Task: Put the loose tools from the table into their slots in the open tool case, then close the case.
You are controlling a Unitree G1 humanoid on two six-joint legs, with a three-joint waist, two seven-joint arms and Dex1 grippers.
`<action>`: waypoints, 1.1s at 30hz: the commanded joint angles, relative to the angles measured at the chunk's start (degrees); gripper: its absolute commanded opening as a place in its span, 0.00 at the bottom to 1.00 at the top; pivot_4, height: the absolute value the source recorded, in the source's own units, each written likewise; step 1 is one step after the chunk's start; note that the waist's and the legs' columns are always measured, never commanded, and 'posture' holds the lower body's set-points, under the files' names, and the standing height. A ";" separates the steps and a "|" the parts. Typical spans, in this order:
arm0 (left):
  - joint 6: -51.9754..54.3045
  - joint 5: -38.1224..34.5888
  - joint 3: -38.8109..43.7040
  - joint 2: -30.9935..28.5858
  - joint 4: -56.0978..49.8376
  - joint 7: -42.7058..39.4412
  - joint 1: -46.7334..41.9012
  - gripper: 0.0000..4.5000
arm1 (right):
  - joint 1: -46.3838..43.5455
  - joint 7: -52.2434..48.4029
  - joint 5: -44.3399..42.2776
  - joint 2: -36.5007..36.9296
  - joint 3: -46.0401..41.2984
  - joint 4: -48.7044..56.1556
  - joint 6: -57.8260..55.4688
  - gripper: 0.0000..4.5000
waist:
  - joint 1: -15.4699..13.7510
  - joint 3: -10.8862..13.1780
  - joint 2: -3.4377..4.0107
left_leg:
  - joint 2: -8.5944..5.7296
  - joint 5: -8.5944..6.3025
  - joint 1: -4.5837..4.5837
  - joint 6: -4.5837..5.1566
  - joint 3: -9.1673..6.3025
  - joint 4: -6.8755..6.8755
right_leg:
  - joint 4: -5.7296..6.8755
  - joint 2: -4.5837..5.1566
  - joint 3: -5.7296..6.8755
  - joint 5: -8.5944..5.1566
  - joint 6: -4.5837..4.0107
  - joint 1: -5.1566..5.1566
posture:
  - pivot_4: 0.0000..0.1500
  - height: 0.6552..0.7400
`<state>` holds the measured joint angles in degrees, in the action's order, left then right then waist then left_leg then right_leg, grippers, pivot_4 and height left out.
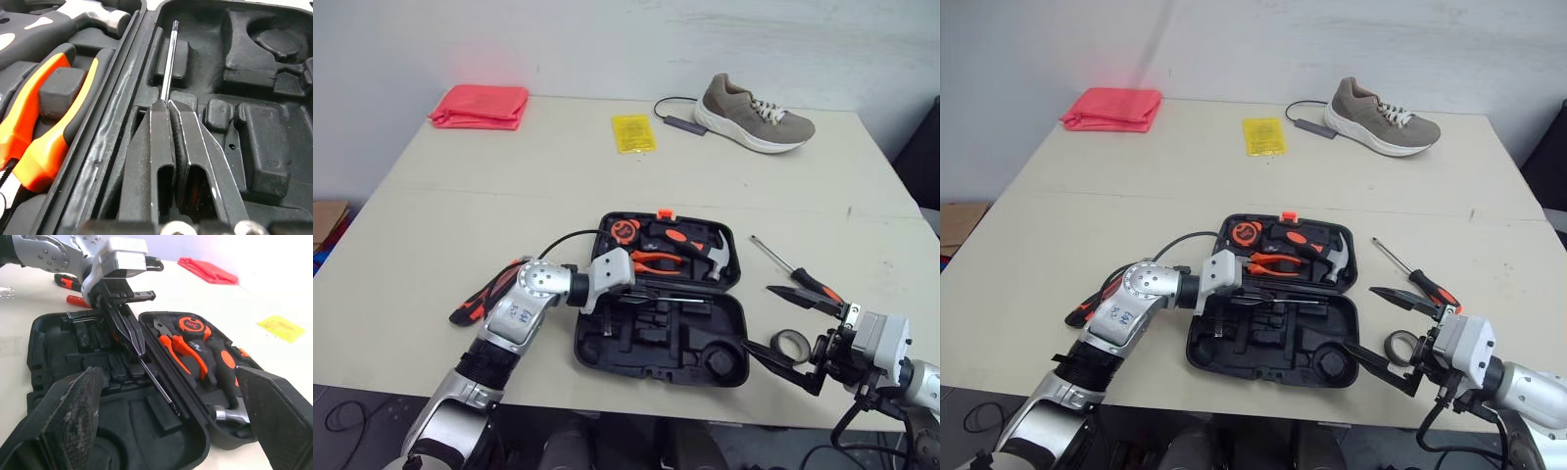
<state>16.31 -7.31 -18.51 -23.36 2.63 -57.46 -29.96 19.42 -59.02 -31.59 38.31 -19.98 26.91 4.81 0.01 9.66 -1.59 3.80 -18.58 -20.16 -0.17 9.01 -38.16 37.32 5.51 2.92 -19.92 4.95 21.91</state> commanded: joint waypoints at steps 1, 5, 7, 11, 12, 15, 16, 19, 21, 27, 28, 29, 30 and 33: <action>4.12 3.60 -3.76 -1.33 0.86 0.32 1.39 0.01 | -0.14 0.26 -0.85 0.49 -0.98 1.97 -0.08 1.00 | 0.00 -0.09 0.06 | 0.00 -0.01 0.02 0.01 -0.04 0.00 | -0.04 0.01 0.03 0.00 0.00 -0.07 | 1.00 1.00; 8.86 5.70 -6.53 -0.40 1.68 2.00 -0.20 0.01 | -0.13 0.17 -0.80 0.39 -0.98 1.78 -0.03 1.00 | -0.12 -0.41 0.26 | 0.01 -0.04 0.08 0.02 -0.25 0.03 | -0.29 0.02 0.17 0.01 0.02 -0.36 | 1.00 1.00; 12.23 6.47 -7.94 0.13 2.13 2.73 -1.20 0.01 | -0.04 0.12 -0.76 0.33 -0.93 1.71 0.00 1.00 | -0.36 -0.54 0.32 | -0.03 -0.07 0.07 0.07 -0.36 0.03 | -0.38 0.02 0.23 0.02 0.04 -0.45 | 1.00 1.00; 16.36 7.67 -11.67 -0.17 1.41 1.77 -2.38 0.01 | 0.10 0.37 -0.72 0.15 -0.80 1.82 -0.12 1.00 | -0.56 -0.77 0.34 | -0.07 -0.10 0.06 0.13 -0.41 0.03 | -0.46 0.05 0.23 0.05 0.09 -0.53 | 1.00 1.00; 17.43 7.99 -12.83 -0.61 1.06 1.13 -2.72 0.01 | 0.14 0.44 -0.73 0.10 -0.81 1.83 -0.13 1.00 | -0.78 -0.85 0.38 | -0.08 -0.11 0.07 0.14 -0.42 0.03 | -0.48 0.06 0.23 0.05 0.09 -0.56 | 1.00 1.00; 17.75 8.36 -14.16 -0.50 0.52 0.96 -3.12 0.01 | 0.65 0.71 -0.31 -0.33 -0.64 1.88 0.24 1.00 | -1.03 -1.15 0.41 | -0.08 -0.15 0.07 0.17 -0.43 0.03 | -0.55 0.10 0.23 0.05 0.09 -0.57 | 1.00 1.00; 17.04 8.07 -13.57 -0.27 0.44 1.23 -3.08 0.01 | 0.79 0.89 -0.16 -0.46 -0.67 1.92 0.34 1.00 | -1.13 -1.27 0.45 | -0.06 -0.17 0.07 0.18 -0.43 0.04 | -0.58 0.14 0.22 0.05 0.09 -0.58 | 1.00 1.00; 10.40 6.37 -10.38 0.28 0.82 1.52 -2.59 0.01 | 1.16 1.45 0.01 -0.75 -1.18 1.89 0.68 1.00 | -1.21 -1.32 0.51 | -0.04 -0.22 0.06 0.23 -0.43 0.05 | -0.65 0.23 0.22 0.05 0.09 -0.59 | 1.00 1.00; 0.56 2.32 -5.83 2.47 0.34 0.89 -1.67 0.01 | 1.41 1.92 0.14 -0.84 -1.60 2.00 0.81 1.00 | -1.20 -1.30 0.55 | -0.03 -0.25 0.05 0.29 -0.44 0.06 | -0.67 0.29 0.22 0.05 0.08 -0.59 | 1.00 1.00; -13.18 -8.84 8.54 0.04 -3.31 -4.85 1.05 0.01 | 4.59 4.05 -2.29 -0.12 -8.76 3.17 -0.59 1.00 | -1.28 -0.66 0.56 | 0.00 -0.20 -0.20 0.22 -0.47 0.01 | -0.66 0.38 0.31 0.07 0.12 -0.34 | 1.00 1.00; -12.82 -10.28 10.58 -1.83 -3.24 -5.89 1.84 0.01 | 5.63 4.00 -2.73 -0.05 -10.79 3.00 -0.72 1.00 | -1.17 -0.65 0.61 | -0.01 -0.19 -0.20 0.20 -0.47 0.03 | -0.66 0.38 0.34 0.08 0.12 -0.34 | 1.00 1.00; -13.14 -11.29 12.48 -3.55 -2.84 -6.52 2.62 0.01 | 6.63 3.95 -3.11 -0.11 -12.71 2.73 -0.81 1.00 | -1.00 -0.65 0.62 | 0.01 -0.19 -0.15 0.19 -0.47 0.11 | -0.68 0.35 0.35 0.07 0.12 -0.35 | 1.00 1.00; -13.12 -12.12 14.35 -5.39 -2.42 -7.02 3.48 0.10 | 7.73 3.81 -3.36 -0.25 -14.64 2.41 -0.76 1.00 | -0.87 -0.64 0.64 | 0.04 -0.19 -0.12 0.18 -0.47 0.15 | -0.68 0.29 0.37 0.07 0.11 -0.36 | 1.00 1.00; -10.69 -13.92 20.90 -11.75 -0.08 -7.45 6.60 0.29 | 11.54 2.92 -3.31 -1.37 -21.09 -0.40 0.57 1.00 | -0.50 -0.60 0.65 | 0.05 -0.22 -0.11 0.22 -0.48 0.19 | -0.71 0.28 0.41 0.06 0.10 -0.37 | 1.00 1.00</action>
<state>4.94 -19.31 -1.82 -33.17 1.61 -64.60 -24.13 29.59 -55.74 -33.77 37.50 -36.52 27.32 3.95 -0.49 9.06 -0.95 3.84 -18.84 -20.29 0.14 8.53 -37.96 36.58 5.80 3.33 -19.85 5.06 21.54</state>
